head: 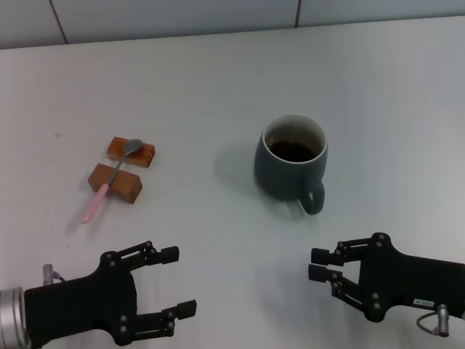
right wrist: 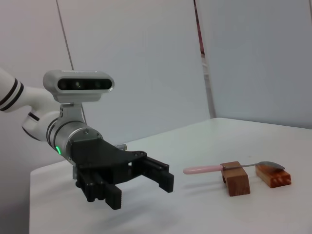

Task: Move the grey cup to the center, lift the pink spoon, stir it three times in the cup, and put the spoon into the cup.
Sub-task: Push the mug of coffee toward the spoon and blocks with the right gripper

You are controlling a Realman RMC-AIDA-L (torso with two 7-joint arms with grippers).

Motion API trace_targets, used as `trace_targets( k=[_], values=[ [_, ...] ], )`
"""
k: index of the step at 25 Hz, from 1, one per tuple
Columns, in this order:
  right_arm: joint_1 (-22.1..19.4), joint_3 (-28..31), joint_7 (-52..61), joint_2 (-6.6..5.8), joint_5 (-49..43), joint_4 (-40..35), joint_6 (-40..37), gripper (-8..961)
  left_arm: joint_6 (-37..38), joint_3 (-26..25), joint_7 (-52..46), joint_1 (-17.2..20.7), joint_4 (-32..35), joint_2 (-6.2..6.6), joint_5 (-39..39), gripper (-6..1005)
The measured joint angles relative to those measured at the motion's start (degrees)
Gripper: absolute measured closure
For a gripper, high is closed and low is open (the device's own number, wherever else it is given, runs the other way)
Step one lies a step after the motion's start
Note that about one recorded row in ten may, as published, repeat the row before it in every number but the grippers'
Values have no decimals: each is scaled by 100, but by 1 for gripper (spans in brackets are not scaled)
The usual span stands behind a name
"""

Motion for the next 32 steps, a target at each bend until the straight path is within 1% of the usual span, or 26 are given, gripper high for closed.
trace_targets(
  k=[7, 9, 10, 11, 12, 13, 14, 15, 16, 17, 18, 20, 22, 23, 24, 29, 32],
  values=[
    [-16, 12, -16, 9, 120, 0, 3, 856, 0, -47, 6, 6, 0, 0, 0, 192],
    [-42, 13, -82, 10, 274, 4, -44, 880, -6, -51, 9, 8, 0, 0, 0, 192],
    [-154, 16, -303, 10, 681, 41, -132, 892, -12, -53, 10, 10, 0, 0, 0, 192],
    [-154, 16, -303, 10, 681, 41, -132, 904, -19, -55, 10, 12, 0, 0, 0, 192],
    [-244, 19, -505, 10, 1011, 86, -185, 916, -26, -58, 10, 15, 0, 1, 0, 192],
    [-431, 20, -871, 10, 1775, 214, -253, 928, -29, -58, 11, 16, 0, 1, 0, 193],
    [-431, 20, -871, 10, 1775, 214, -253, 928, -32, -58, 11, 19, 0, 0, 0, 193],
    [-599, 25, -1155, 10, 2764, 346, -231, 928, -32, -58, 11, 19, 0, 0, 0, 193],
    [-599, 25, -1155, 10, 2764, 346, -231, 928, -28, -66, 12, 23, 0, 0, 1, 193],
    [-667, 29, -1275, 10, 3261, 399, -172, 928, -19, -82, 12, 27, 0, 1, 0, 193],
    [-696, 29, -1330, 10, 3538, 423, -71, 928, -14, -97, 12, 31, 1, 1, 0, 193],
    [-703, 30, -1408, 10, 4048, 454, 228, 928, -7, -133, 12, 38, 3, -2, -3, 193],
    [-634, 32, -1417, 9, 4297, 448, 614, 929, -4, -137, 12, 43, 2, -6, -5, 194],
    [-468, -8, -1418, 1, 4317, 426, 1081, 929, -4, -139, 12, 46, -4, -7, -5, 194],
    [-468, -8, -1418, 1, 4317, 426, 1081, 929, -4, -139, 12, 46, -4, -7, -5, 194],
    [-14, -149, -1585, 0, 3915, 425, 2087, 929, -1, -158, 13, 62, -33, -15, -9, 194],
    [270, -154, -1846, 15, 3685, 608, 2574, 929, 0, -192, 17, 77, -37, -16, -11, 195]
  ],
)
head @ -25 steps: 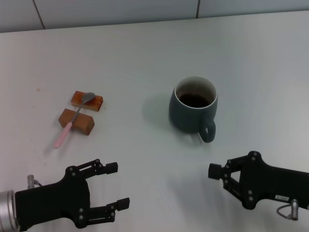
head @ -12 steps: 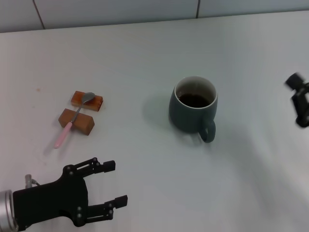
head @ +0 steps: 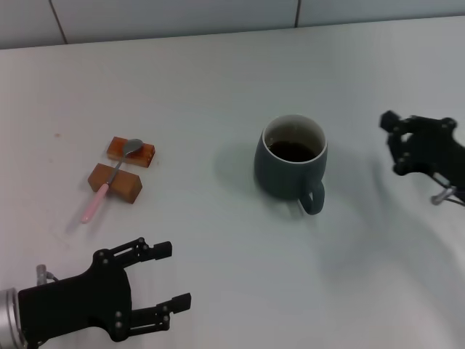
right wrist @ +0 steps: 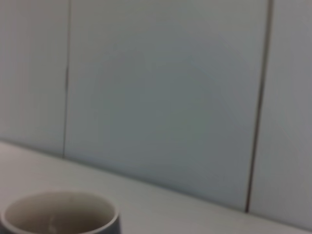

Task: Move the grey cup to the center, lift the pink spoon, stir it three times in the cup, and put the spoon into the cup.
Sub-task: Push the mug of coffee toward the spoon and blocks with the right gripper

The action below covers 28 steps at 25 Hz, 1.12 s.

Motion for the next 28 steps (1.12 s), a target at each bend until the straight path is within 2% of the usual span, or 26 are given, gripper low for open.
trace_targets(
  k=[6, 28],
  values=[
    [471, -68, -626, 4, -64, 618, 630, 929, 0, -23, 11, 14, -7, -10, -6, 196],
    [1445, -211, -692, 30, -151, 1738, 1095, 928, 5, -25, 13, 11, 1, -1, -60, 198]
  ],
)
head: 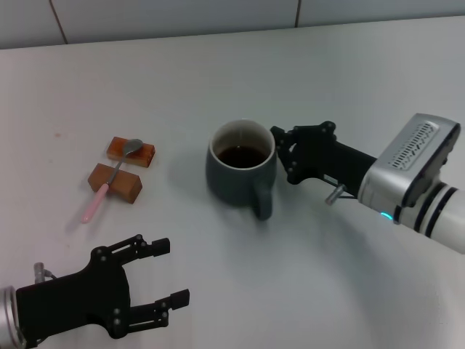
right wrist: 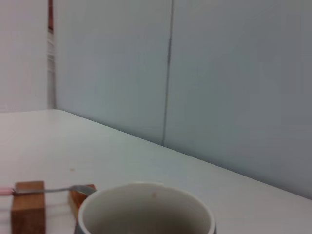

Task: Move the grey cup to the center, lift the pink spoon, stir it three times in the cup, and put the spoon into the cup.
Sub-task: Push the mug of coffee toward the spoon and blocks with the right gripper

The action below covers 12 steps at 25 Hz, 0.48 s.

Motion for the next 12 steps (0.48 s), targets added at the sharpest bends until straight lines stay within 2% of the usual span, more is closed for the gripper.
trace_targets(
  k=[7, 12],
  values=[
    [119, 25, 1, 0, -126, 176, 7, 926, 21, 0, 43, 14, -6, 9, -1, 199],
    [-60, 160, 36, -10, -98, 146, -222, 925, 27, 0, 44, 14, 11, 10, -1, 200]
  ],
)
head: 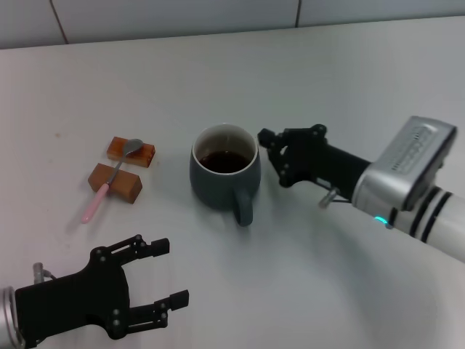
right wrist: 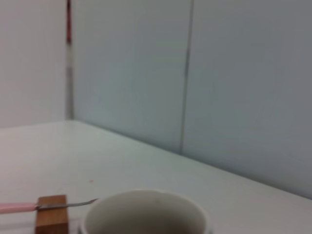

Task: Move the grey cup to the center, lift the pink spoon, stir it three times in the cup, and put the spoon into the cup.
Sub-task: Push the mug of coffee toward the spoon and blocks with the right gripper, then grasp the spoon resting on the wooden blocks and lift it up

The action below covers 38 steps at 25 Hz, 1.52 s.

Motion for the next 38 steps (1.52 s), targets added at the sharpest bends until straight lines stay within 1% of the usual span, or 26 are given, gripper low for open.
trace_targets(
  k=[1, 2, 3, 4, 6, 7, 9, 12, 15, 17, 21, 24, 25, 28, 31, 38],
  values=[
    [-124, 98, 14, -11, 17, -42, -124, 925, 1, 0, 0, -1, 2, 0, -1, 200],
    [-412, 395, 48, -26, 25, -177, -460, 925, 1, 0, 0, -1, 2, 0, -1, 200],
    [-591, 555, 109, -31, 28, -292, -723, 924, 1, 1, 1, -3, 3, -2, -1, 200],
    [-591, 555, 109, -31, 28, -292, -723, 924, 4, -31, 23, -7, -5, -7, -10, 200],
    [-950, 751, 348, -36, 28, -588, -1281, 924, 4, -79, 71, -8, -17, -13, -14, 200],
    [-1150, 779, 594, -39, 24, -805, -1691, 923, 4, -93, 82, -8, -19, -17, -15, 200],
    [-1513, 770, 1129, -49, -2, -1244, -2544, 923, 6, -128, 96, -10, -23, -23, -16, 201],
    [-1961, 649, 1763, -63, -178, -1900, -3611, 922, 18, -144, 96, -24, -29, -25, -16, 201],
    [-2272, 438, 2208, -71, -606, -2470, -4295, 921, 26, -150, 119, -59, -29, -33, -16, 201],
    [-2390, 367, 2311, -72, -980, -2680, -4505, 921, 29, -150, 156, -69, -30, -39, -16, 202],
    [-2470, 316, 2328, -71, -1922, -2892, -4561, 920, 40, -150, 163, -83, -29, -44, -16, 202],
    [-2449, 307, 2334, -70, -2454, -2949, -4364, 919, 47, -136, 164, -93, -28, -45, -15, 203],
    [-2419, 304, 2335, -70, -2654, -2962, -4220, 904, 47, -131, 165, -95, -28, -45, -15, 203],
    [-2371, 298, 2334, -70, -2875, -2968, -4053, 860, 47, -128, 166, -98, -34, -45, -15, 203],
    [-2302, 297, 2310, -63, -3097, -2975, -3917, 811, 47, -142, 266, -121, -179, -45, -15, 203],
    [-2253, 297, 2269, -45, -3147, -2961, -3790, 671, 39, -144, 311, -126, -255, -45, -16, 204]
  ],
)
